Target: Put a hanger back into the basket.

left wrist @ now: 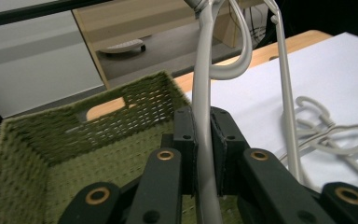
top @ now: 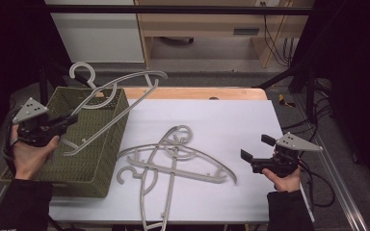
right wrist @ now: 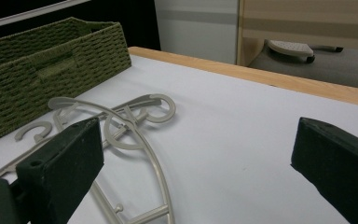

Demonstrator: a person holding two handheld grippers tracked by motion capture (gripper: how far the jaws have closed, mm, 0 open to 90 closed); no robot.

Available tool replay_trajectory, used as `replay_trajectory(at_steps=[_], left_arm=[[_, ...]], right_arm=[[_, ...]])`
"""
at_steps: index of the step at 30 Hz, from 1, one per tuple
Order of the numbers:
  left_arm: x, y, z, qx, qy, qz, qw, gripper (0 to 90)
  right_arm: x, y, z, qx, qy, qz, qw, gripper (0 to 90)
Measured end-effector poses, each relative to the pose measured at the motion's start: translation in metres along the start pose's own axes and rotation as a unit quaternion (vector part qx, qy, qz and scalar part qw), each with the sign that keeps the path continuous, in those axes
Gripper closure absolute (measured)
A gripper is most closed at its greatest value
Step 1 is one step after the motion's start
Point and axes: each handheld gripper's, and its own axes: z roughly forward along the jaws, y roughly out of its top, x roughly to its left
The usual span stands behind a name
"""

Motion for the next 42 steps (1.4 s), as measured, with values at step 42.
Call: replay_trajectory(at_steps=[42], left_arm=[[0.085,-0.058,-0.036,-0.019,0.027,-0.046,0.9984,81.2]], right_arm=[[-0.002,0.001,-0.002,0.0,-0.005,0.0,1.0,2.4]])
